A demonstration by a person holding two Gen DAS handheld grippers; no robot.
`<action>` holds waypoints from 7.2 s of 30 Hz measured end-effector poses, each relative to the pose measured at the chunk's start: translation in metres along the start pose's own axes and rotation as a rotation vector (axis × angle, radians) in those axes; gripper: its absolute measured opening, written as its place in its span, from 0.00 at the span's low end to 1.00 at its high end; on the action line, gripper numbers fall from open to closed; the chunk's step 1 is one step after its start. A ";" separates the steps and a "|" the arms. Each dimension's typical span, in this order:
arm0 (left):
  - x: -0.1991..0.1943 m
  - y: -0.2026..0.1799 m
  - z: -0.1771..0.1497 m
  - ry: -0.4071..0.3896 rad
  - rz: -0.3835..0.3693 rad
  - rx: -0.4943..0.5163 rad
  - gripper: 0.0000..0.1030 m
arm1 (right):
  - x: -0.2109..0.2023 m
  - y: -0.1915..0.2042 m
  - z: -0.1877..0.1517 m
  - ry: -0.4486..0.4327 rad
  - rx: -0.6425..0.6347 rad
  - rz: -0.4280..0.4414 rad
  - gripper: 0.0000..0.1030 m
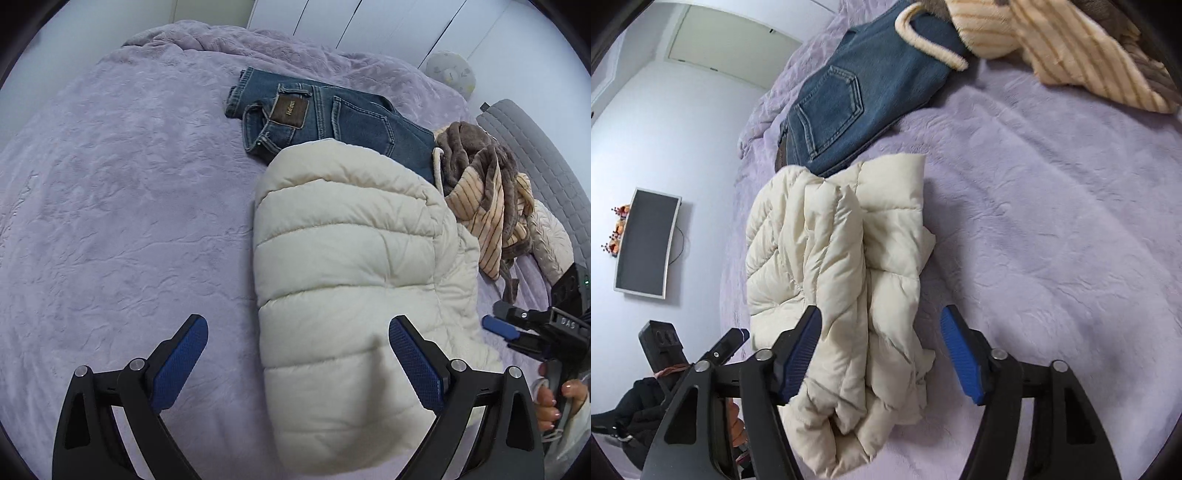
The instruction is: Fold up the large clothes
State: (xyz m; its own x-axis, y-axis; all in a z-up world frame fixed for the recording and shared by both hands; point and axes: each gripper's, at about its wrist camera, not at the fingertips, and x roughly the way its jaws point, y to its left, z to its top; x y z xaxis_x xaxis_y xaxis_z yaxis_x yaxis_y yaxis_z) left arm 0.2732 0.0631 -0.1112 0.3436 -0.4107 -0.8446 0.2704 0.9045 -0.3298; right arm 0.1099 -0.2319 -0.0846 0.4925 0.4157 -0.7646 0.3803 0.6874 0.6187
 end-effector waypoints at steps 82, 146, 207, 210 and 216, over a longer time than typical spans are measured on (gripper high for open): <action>-0.108 -0.057 -0.073 0.033 0.208 0.085 0.99 | -0.046 0.103 -0.085 -0.017 -0.205 -0.291 0.84; -0.239 -0.083 -0.098 -0.027 0.323 0.057 0.99 | -0.132 0.183 -0.143 -0.183 -0.305 -0.480 1.00; -0.221 -0.073 -0.078 -0.004 0.324 0.118 0.99 | -0.132 0.182 -0.138 -0.175 -0.310 -0.480 1.00; -0.221 -0.073 -0.078 -0.002 0.324 0.116 0.99 | -0.132 0.182 -0.138 -0.175 -0.310 -0.480 1.00; -0.221 -0.072 -0.077 -0.002 0.322 0.119 0.99 | -0.131 0.182 -0.138 -0.175 -0.309 -0.480 1.00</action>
State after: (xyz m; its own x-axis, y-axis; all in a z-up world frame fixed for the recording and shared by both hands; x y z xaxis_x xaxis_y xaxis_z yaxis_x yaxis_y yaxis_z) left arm 0.1087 0.0981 0.0667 0.4299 -0.1067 -0.8966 0.2505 0.9681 0.0049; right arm 0.0062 -0.0790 0.1035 0.4535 -0.0701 -0.8885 0.3593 0.9267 0.1103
